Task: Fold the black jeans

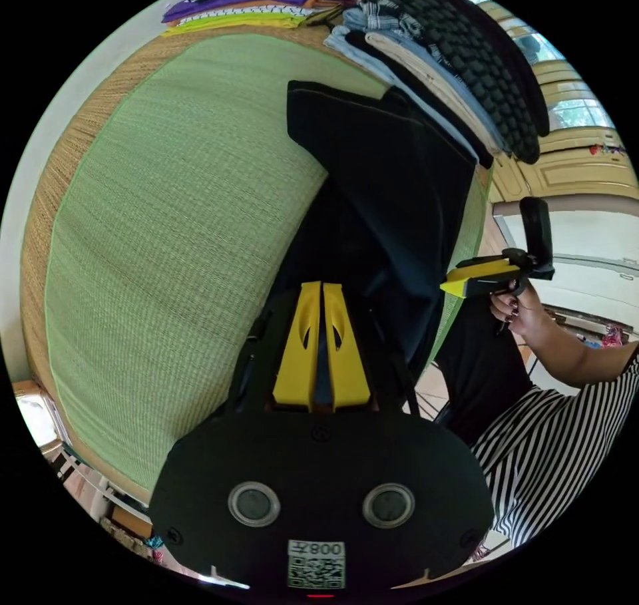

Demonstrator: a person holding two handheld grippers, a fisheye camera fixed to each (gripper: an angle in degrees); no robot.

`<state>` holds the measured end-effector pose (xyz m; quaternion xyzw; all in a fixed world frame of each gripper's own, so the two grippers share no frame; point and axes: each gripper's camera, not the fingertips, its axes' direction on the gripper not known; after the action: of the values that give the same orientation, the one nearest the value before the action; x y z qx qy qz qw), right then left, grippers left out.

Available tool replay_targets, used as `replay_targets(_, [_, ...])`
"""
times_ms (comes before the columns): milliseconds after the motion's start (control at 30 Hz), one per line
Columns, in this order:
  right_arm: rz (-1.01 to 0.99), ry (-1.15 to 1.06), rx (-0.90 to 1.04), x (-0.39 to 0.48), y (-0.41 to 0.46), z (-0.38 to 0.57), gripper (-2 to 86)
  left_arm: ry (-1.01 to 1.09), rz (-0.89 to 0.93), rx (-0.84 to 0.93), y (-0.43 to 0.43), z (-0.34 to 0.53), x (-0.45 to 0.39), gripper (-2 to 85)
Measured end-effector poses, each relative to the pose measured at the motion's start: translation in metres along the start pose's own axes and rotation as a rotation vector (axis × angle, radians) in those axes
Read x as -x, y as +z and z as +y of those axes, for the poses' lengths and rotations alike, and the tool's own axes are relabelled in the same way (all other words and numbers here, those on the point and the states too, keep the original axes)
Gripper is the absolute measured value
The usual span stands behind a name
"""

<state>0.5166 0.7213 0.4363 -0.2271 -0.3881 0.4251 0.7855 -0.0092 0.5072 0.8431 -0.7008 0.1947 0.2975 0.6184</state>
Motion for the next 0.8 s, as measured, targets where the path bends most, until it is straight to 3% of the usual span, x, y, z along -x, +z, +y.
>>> replay_targets(267, [-0.050,-0.002,-0.031,0.002,-0.013,0.014,0.1,-0.054,-0.022,-0.111,-0.012,-0.012,0.015,0.1])
replay_targets(800, [0.095,0.066,0.078,0.002,0.009,0.033,0.2,-0.140,-0.050,-0.073,0.055,-0.051,0.049,0.5])
